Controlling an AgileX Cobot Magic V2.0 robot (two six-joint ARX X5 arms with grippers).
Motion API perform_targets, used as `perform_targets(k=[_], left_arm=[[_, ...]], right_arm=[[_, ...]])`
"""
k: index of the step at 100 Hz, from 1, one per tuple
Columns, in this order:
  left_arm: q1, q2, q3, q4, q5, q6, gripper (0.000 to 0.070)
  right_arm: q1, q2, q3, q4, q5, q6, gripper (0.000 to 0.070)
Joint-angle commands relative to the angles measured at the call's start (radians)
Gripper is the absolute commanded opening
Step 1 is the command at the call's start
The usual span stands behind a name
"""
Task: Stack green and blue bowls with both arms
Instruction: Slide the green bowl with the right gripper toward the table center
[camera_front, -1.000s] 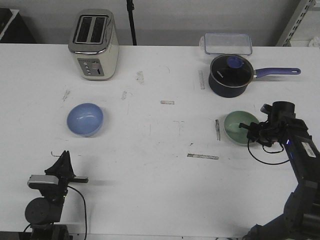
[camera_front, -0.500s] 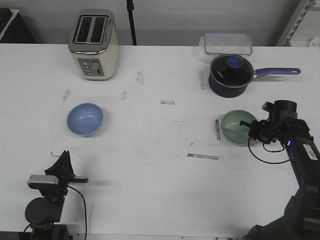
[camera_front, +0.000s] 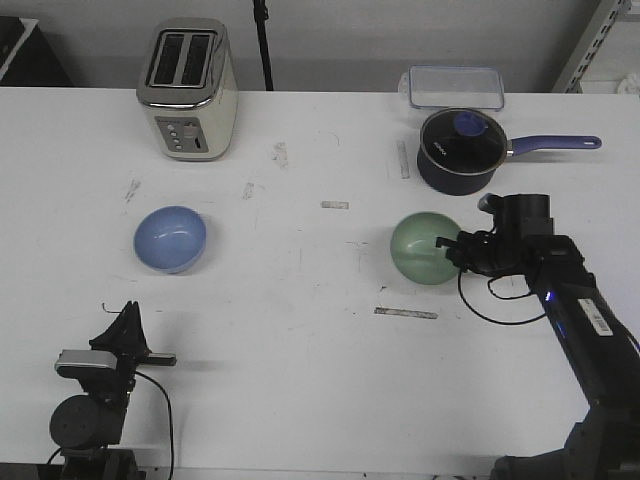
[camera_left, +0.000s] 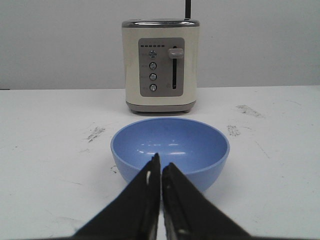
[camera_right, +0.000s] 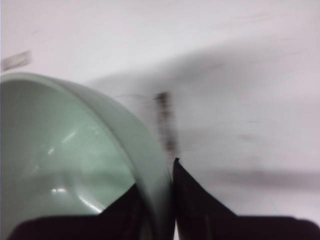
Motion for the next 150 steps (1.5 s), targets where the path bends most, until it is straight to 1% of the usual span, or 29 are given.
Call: perform_targets(k=[1, 26, 38, 48, 65, 88, 94, 98, 103, 117, 120, 126, 135, 139, 145, 150], left_arm=[[0.000, -0.002, -0.023, 0.016, -0.001, 0.009, 0.0002], [0.000, -0.002, -0.023, 0.016, -0.001, 0.009, 0.0002], [0.000, -0.002, -0.023, 0.016, -0.001, 0.009, 0.0002], [0.000, -0.002, -0.023, 0.016, -0.001, 0.009, 0.0002], [0.000, -0.002, -0.023, 0.016, -0.001, 0.009, 0.0002], [0.000, -0.002, -0.023, 0.016, -0.001, 0.009, 0.0002], [0.000, -0.002, -0.023, 0.016, -0.001, 0.009, 0.0002], [0.000, -0.002, -0.023, 0.016, -0.001, 0.009, 0.0002], [0.000, -0.002, -0.023, 0.016, -0.001, 0.009, 0.0002], [0.000, -0.002, -0.023, 0.016, -0.001, 0.009, 0.0002], [0.000, -0.002, -0.023, 0.016, -0.001, 0.009, 0.0002], [0.000, -0.002, -0.023, 0.016, -0.001, 0.008, 0.0002], [0.000, -0.002, -0.023, 0.016, -0.001, 0.009, 0.0002], [0.000, -0.002, -0.023, 0.016, -0.001, 0.009, 0.0002], [0.000, -0.002, -0.023, 0.016, -0.001, 0.009, 0.0002], [0.000, -0.002, -0.023, 0.016, -0.001, 0.009, 0.0002]], right_arm=[[0.053, 0.017, 0.010, 0.029, -0.005, 0.072, 0.0013], [0.258, 0.074, 0.010, 0.154, 0.018, 0.321, 0.0013], [0.330, 0.115, 0.010, 0.209, 0.054, 0.393, 0.0013], [0.379, 0.144, 0.010, 0.228, 0.092, 0.418, 0.0013], [0.431, 0.172, 0.010, 0.239, 0.159, 0.426, 0.0013], [0.454, 0.180, 0.010, 0.259, 0.164, 0.430, 0.0019], [0.454, 0.180, 0.010, 0.260, 0.167, 0.429, 0.0074], [0.454, 0.180, 0.010, 0.259, 0.167, 0.429, 0.0139], [0.454, 0.180, 0.010, 0.259, 0.167, 0.429, 0.0187], [0.454, 0.180, 0.010, 0.260, 0.167, 0.428, 0.0196], [0.454, 0.180, 0.010, 0.260, 0.167, 0.428, 0.0216], [0.454, 0.180, 0.010, 0.261, 0.167, 0.428, 0.0277], [0.454, 0.180, 0.010, 0.264, 0.167, 0.428, 0.0425], [0.454, 0.178, 0.010, 0.265, 0.167, 0.426, 0.0477], [0.454, 0.172, 0.010, 0.267, 0.167, 0.419, 0.0516], [0.454, 0.165, 0.010, 0.269, 0.167, 0.415, 0.0517]])
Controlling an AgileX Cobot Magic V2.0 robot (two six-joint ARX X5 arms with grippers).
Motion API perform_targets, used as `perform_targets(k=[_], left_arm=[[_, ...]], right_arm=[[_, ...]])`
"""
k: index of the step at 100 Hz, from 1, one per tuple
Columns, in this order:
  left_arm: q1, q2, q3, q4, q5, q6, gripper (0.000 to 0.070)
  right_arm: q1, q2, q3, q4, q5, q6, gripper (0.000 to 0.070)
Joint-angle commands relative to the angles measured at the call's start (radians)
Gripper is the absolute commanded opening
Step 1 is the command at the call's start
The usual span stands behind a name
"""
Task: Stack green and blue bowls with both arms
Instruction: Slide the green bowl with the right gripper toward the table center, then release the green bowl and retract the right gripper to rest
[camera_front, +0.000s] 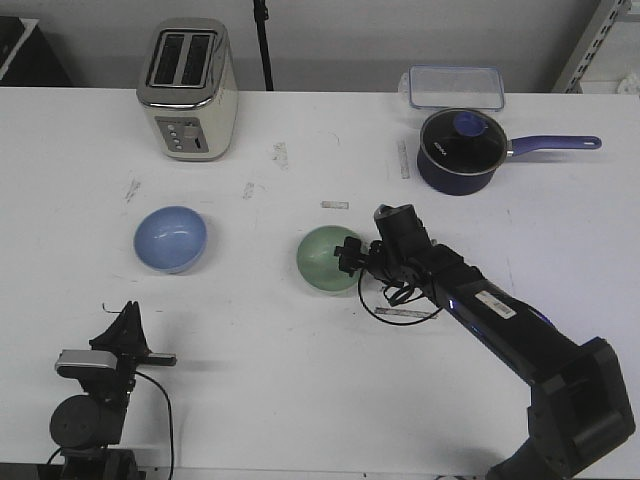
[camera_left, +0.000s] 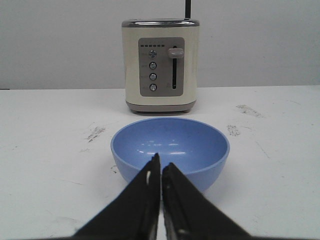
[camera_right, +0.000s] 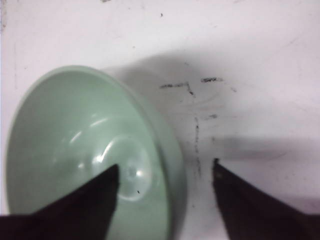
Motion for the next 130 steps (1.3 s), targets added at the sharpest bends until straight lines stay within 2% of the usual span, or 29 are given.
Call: perform_targets(k=[1, 29, 48, 52, 65, 70, 76, 87, 92, 97, 98, 113, 130], left_arm=[[0.000, -0.002, -0.023, 0.016, -0.001, 0.009, 0.0002], [0.000, -0.002, -0.023, 0.016, -0.001, 0.009, 0.0002], [0.000, -0.002, -0.023, 0.016, -0.001, 0.009, 0.0002], [0.000, -0.002, -0.023, 0.016, -0.001, 0.009, 0.0002], [0.000, -0.002, -0.023, 0.016, -0.001, 0.009, 0.0002], [0.000, -0.002, -0.023, 0.016, -0.001, 0.009, 0.0002], [0.000, -0.002, -0.023, 0.016, -0.001, 0.009, 0.0002], [0.000, -0.002, -0.023, 0.016, -0.001, 0.009, 0.0002], [0.000, -0.002, -0.023, 0.016, -0.001, 0.009, 0.0002], [0.000, -0.002, -0.023, 0.016, -0.001, 0.009, 0.0002], [0.000, -0.002, -0.023, 0.016, -0.001, 0.009, 0.0002], [0.000, -0.002, -0.023, 0.016, -0.001, 0.009, 0.0002], [0.000, -0.002, -0.023, 0.016, -0.001, 0.009, 0.0002]], right_arm=[[0.008, 0.005, 0.010, 0.011, 0.005, -0.007, 0.0517], [0.008, -0.109, 0.010, 0.013, 0.109, -0.126, 0.0516], [0.004, -0.199, 0.010, 0.006, 0.108, -0.334, 0.0507], [-0.002, -0.220, 0.010, 0.000, 0.108, -0.375, 0.0472], [-0.041, -0.281, 0.009, -0.005, 0.110, -0.501, 0.0250], [-0.060, -0.301, 0.009, -0.005, 0.120, -0.552, 0.0190], [-0.083, -0.317, 0.009, -0.004, 0.145, -0.622, 0.0159], [-0.120, -0.338, 0.009, -0.006, 0.209, -0.776, 0.0153], [-0.132, -0.347, 0.009, -0.006, 0.240, -0.818, 0.0101], [-0.144, -0.357, 0.009, -0.005, 0.270, -0.828, 0.0003], [-0.147, -0.359, 0.009, -0.005, 0.275, -0.828, 0.0000], [-0.204, -0.387, -0.010, 0.017, 0.292, -0.804, 0.0000], [-0.266, -0.455, -0.140, 0.154, 0.291, -0.766, 0.0000]])
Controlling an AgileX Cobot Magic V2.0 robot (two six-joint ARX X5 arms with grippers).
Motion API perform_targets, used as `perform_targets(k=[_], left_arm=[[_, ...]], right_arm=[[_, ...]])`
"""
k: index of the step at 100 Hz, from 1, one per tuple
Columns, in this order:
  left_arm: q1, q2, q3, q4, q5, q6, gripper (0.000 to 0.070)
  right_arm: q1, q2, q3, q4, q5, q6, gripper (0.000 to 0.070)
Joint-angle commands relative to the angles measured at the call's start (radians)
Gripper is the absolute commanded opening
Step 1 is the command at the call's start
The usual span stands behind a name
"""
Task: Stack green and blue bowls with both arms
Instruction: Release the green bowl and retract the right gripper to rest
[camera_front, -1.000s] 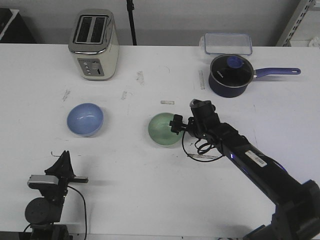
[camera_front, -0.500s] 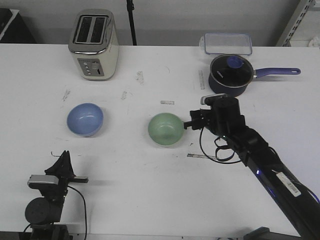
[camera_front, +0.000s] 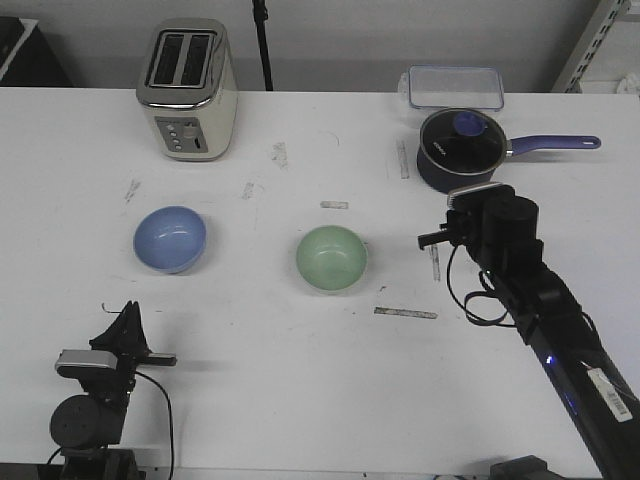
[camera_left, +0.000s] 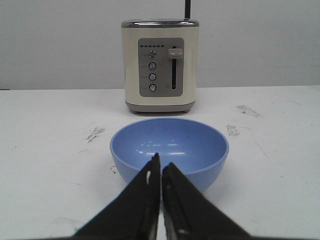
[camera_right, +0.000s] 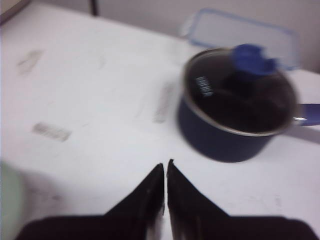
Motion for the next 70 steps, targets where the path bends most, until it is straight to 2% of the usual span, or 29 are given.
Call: perform_targets(k=[1, 28, 61, 70], left_arm=[[0.000, -0.002, -0.023, 0.016, -0.001, 0.009, 0.0002], [0.000, -0.002, -0.023, 0.016, -0.001, 0.009, 0.0002], [0.000, -0.002, -0.023, 0.016, -0.001, 0.009, 0.0002], [0.000, -0.002, -0.023, 0.016, -0.001, 0.009, 0.0002]], right_arm=[[-0.013, -0.018, -0.050, 0.056, 0.000, 0.030, 0.0000], [-0.125, -0.214, -0.299, 0.230, -0.007, 0.224, 0.0000], [-0.196, -0.525, -0.569, 0.346, -0.023, 0.231, 0.0003], [-0.196, -0.614, -0.610, 0.345, -0.037, 0.186, 0.0003]])
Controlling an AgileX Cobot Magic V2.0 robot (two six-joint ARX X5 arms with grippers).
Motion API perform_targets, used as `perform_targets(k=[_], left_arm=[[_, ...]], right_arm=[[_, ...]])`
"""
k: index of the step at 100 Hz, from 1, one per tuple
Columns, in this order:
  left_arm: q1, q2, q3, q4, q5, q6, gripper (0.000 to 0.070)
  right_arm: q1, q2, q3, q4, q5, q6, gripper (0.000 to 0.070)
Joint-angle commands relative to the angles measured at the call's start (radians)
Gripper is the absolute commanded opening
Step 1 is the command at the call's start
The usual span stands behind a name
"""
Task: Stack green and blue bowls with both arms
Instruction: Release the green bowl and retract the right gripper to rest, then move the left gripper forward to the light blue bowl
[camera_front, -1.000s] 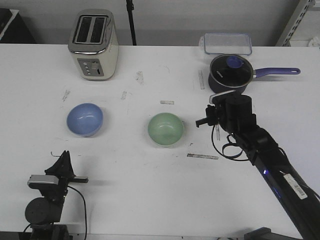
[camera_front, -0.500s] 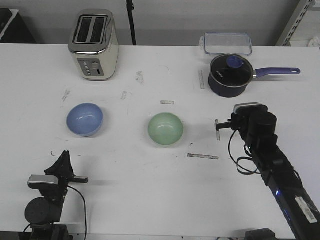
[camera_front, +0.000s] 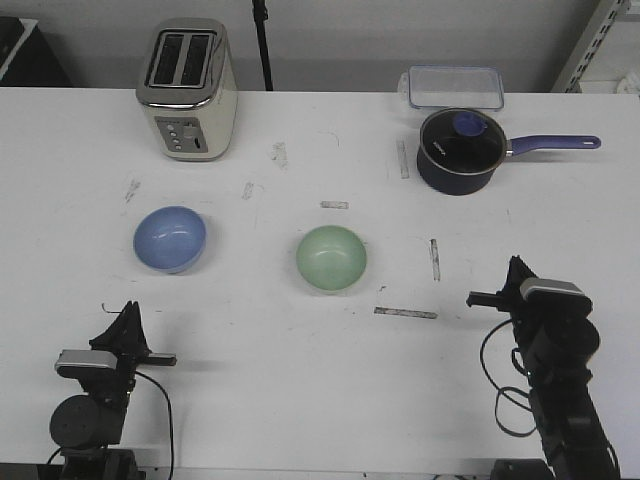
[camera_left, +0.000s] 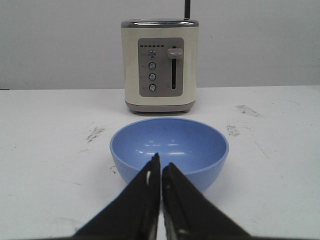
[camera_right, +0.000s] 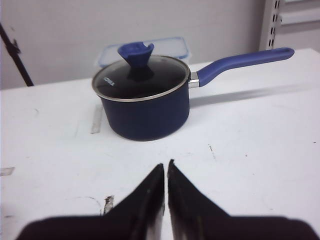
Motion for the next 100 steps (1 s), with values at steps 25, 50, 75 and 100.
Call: perform_targets(k=[25, 50, 75, 100], left_arm=[[0.000, -0.002, -0.023, 0.016, -0.001, 0.009, 0.0002], [0.000, -0.002, -0.023, 0.016, -0.001, 0.009, 0.0002], [0.000, -0.002, -0.023, 0.016, -0.001, 0.009, 0.0002], [0.000, -0.002, -0.023, 0.016, -0.001, 0.009, 0.0002]], right_arm=[[-0.001, -0.227, -0.055, -0.008, 0.004, -0.145, 0.0003], [0.000, -0.364, -0.055, -0.042, -0.011, -0.136, 0.0003], [0.000, -0.438, -0.055, -0.041, -0.011, -0.137, 0.0003], [0.000, -0.441, -0.055, -0.039, -0.011, -0.137, 0.0003]])
